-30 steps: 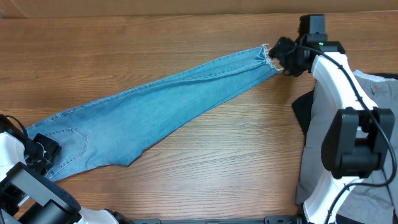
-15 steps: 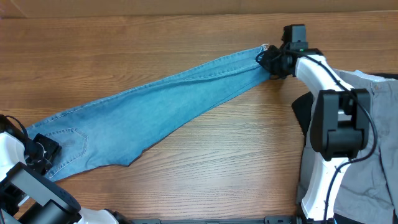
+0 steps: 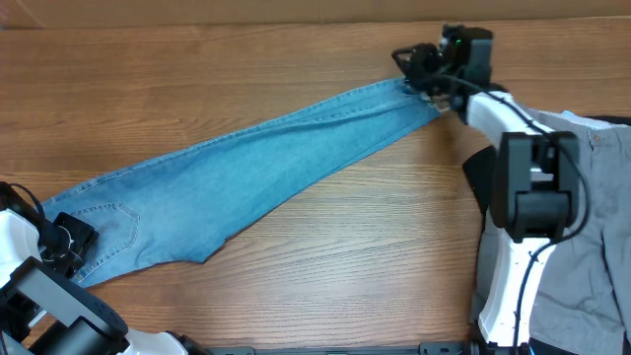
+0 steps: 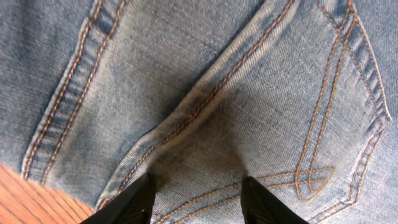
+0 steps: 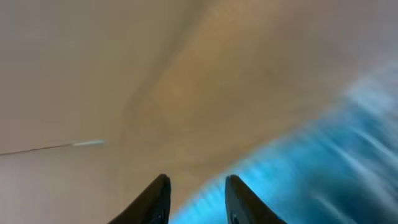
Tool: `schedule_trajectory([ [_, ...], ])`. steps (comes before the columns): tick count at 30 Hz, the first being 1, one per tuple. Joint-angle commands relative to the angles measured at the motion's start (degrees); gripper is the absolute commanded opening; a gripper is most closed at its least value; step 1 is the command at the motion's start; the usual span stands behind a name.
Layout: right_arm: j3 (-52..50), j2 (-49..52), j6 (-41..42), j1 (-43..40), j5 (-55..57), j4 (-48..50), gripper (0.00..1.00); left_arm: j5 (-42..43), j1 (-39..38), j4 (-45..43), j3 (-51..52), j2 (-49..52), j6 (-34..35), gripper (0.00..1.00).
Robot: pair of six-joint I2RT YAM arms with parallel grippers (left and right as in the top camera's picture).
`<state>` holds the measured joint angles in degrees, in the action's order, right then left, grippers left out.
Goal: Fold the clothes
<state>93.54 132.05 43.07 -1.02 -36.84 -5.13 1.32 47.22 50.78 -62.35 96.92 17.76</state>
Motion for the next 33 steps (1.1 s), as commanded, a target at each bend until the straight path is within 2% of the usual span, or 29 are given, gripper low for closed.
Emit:
schedule_trajectory([
  [1,0.52,-2.84,-6.03,-1.46,-1.97,-9.88,0.36,0.22,-0.39,-0.24,0.37,0.31,-1.07,0.47],
  [5,0.44,-2.8,-6.08,-1.25,5.7,-21.84,0.42,0.22,-0.39,-0.22,0.37,0.31,-1.11,0.47],
  [7,0.39,-2.69,-8.22,-0.59,6.8,-22.58,0.45,0.22,-0.39,-0.24,0.37,0.31,-1.09,0.47],
  [11,0.39,-2.12,-9.27,1.31,9.64,-22.4,0.45,0.22,-0.39,-0.24,0.37,0.31,-1.07,0.47],
  [12,0.39,-1.64,-9.25,2.03,11.98,-22.1,0.41,0.24,-0.39,-0.22,0.37,0.31,-1.07,0.47],
  [13,0.39,-1.38,-9.2,2.36,13.75,-21.35,0.3,0.24,-0.39,-0.22,0.37,0.31,-1.07,0.47],
  [14,0.39,-1.31,-8.68,2.43,14.62,-20.15,0.13,0.24,-0.39,-0.24,0.37,0.31,-1.07,0.47],
  [15,0.42,-1.31,-8.24,2.4,13.66,-18.08,0.04,0.22,-0.39,-0.24,0.37,0.31,-1.07,0.48],
  [16,0.57,-1.75,-7.5,2.27,9.42,-14.91,0.04,0.24,-0.39,-0.22,0.37,0.31,-1.07,0.47],
  [17,0.74,-2.4,-6.82,1.55,-0.57,-7.82,0.04,0.22,-0.39,-0.15,0.37,0.31,-1.09,0.48],
  [18,0.74,-2.8,-5.01,1.07,-7.8,-1.22,0.11,0.22,-0.39,-0.11,0.37,0.31,-1.09,0.48],
  [19,0.74,-2.91,-0.66,0.44,-15.23,9.6,0.43,0.22,-0.39,-0.07,0.37,0.31,-1.09,0.48],
  [20,0.74,-2.91,4.79,-0.02,-18.69,19.56,0.6,0.22,-0.39,-0.09,0.37,0.31,-1.09,0.47],
  [21,0.74,-2.89,9.88,-0.39,-18.8,27.34,0.71,0.26,-0.39,-0.13,0.37,0.31,-1.05,0.48],
  [22,0.74,-2.91,11.28,-0.72,-18.51,30.58,0.99,0.28,-0.39,-0.2,0.37,0.31,-1.05,0.48],
  [23,0.74,-2.95,11.23,-1.07,-18.8,32.33,1.0,0.26,-0.39,-0.24,0.37,0.31,-1.07,0.48],
  [25,0.72,-2.99,10.49,-2.14,-19.17,27.69,1.0,0.22,-0.39,-0.22,0.37,0.31,-1.11,0.48],
  [28,0.72,-2.99,3.1,-2.99,-16.46,13.31,1.0,0.2,-0.39,-0.24,0.37,0.31,-1.57,0.48],
  [33,0.72,-2.99,-9.86,-4.22,0.24,-11.15,1.0,0.22,-0.39,-0.13,0.37,0.31,-1.57,0.49],
])
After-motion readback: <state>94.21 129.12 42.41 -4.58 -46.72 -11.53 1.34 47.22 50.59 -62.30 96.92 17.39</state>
